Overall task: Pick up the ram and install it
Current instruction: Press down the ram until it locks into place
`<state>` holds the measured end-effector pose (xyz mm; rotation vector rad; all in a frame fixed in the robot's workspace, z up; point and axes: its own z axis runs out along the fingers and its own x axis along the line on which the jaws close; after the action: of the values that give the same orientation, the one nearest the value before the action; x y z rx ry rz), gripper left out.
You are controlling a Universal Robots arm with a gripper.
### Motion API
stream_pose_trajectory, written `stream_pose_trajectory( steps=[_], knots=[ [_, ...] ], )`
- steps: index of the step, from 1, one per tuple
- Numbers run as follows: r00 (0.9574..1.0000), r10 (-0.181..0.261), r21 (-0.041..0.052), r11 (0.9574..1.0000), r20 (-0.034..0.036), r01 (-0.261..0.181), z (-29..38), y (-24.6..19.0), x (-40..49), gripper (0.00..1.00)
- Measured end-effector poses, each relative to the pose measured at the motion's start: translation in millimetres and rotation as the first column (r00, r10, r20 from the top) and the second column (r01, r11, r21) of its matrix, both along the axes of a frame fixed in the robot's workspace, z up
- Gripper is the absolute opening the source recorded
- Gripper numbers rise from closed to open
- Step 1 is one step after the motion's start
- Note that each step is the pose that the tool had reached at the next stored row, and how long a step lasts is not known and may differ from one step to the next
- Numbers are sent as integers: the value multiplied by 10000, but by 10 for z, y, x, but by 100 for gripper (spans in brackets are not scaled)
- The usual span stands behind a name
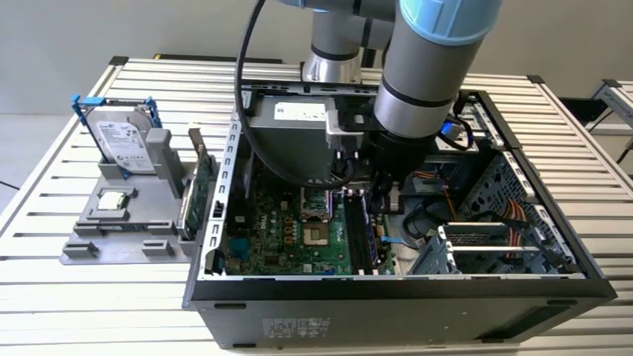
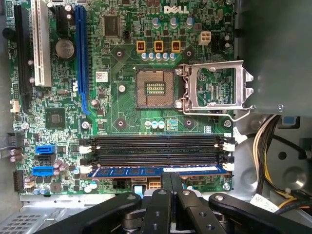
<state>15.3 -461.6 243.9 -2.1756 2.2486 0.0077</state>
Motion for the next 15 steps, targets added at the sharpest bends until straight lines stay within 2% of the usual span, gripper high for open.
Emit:
stream_pose_trajectory(
  steps=[5,15],
  knots=[
    [10000,1,-10,10000,-3,-1,-25,-4,4,0],
    [10000,1,-9,10000,-2,-1,-29,-11,4,0]
  ],
)
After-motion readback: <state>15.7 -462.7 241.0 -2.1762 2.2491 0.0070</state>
